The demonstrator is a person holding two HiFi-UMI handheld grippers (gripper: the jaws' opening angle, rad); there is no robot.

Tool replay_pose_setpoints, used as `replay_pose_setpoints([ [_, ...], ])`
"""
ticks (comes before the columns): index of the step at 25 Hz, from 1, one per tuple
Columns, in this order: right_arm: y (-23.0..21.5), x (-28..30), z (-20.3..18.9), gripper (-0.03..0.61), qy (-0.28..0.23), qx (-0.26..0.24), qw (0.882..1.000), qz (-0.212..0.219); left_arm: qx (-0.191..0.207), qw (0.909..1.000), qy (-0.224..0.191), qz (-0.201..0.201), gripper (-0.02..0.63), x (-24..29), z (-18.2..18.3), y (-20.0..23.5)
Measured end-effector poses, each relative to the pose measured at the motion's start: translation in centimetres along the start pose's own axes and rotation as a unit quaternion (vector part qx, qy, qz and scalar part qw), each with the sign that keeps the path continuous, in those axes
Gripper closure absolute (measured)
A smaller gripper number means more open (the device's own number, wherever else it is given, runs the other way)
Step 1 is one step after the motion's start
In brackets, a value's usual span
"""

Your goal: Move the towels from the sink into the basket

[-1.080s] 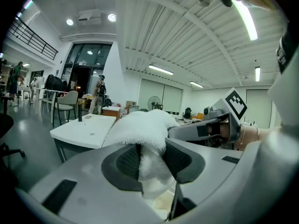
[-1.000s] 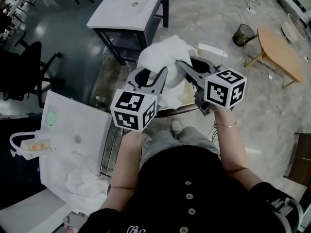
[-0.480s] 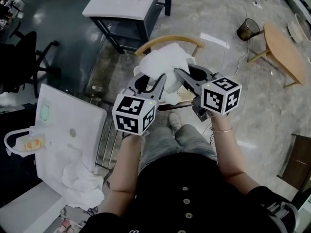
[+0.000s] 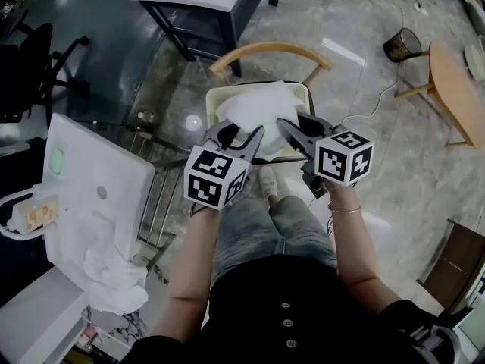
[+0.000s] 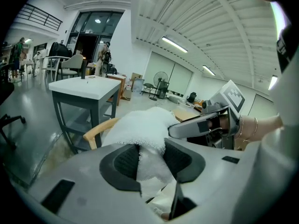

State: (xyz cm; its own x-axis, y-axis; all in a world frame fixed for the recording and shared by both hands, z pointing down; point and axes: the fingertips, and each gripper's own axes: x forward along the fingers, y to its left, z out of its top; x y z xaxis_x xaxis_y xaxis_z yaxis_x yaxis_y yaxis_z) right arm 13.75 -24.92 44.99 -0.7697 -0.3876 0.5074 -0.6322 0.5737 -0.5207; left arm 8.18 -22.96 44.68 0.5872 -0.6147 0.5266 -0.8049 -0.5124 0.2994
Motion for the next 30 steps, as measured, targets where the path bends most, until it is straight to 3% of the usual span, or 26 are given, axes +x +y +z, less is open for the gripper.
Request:
replay_pose_setpoints([
  [16, -9.1, 4.9, -6.4, 0.459, 0.061, 0.043, 0.996, -0.047, -0.045, 0.9951, 0.088, 0.001, 0.463, 9.0, -7.5, 3.0],
  [23, -11.3, 6.2, -9.1, 0.44, 0.079, 0.056, 0.992, -0.076, -0.093, 0.989, 0.113, 0.02, 0.444, 11.3, -10.2, 4.2],
  [25, -11.4, 6.3, -9.4, 0.417, 0.082, 0.056, 0.992, -0.083, -0.096, 0.9886, 0.113, 0.026, 0.432, 11.3, -10.5, 4.3],
  [30, -10.9, 5.6, -9.5, 0.264, 0.089, 0.051, 0.99, -0.099, -0.095, 0.9888, 0.11, 0.034, 0.409, 10.8, -10.3, 3.8],
])
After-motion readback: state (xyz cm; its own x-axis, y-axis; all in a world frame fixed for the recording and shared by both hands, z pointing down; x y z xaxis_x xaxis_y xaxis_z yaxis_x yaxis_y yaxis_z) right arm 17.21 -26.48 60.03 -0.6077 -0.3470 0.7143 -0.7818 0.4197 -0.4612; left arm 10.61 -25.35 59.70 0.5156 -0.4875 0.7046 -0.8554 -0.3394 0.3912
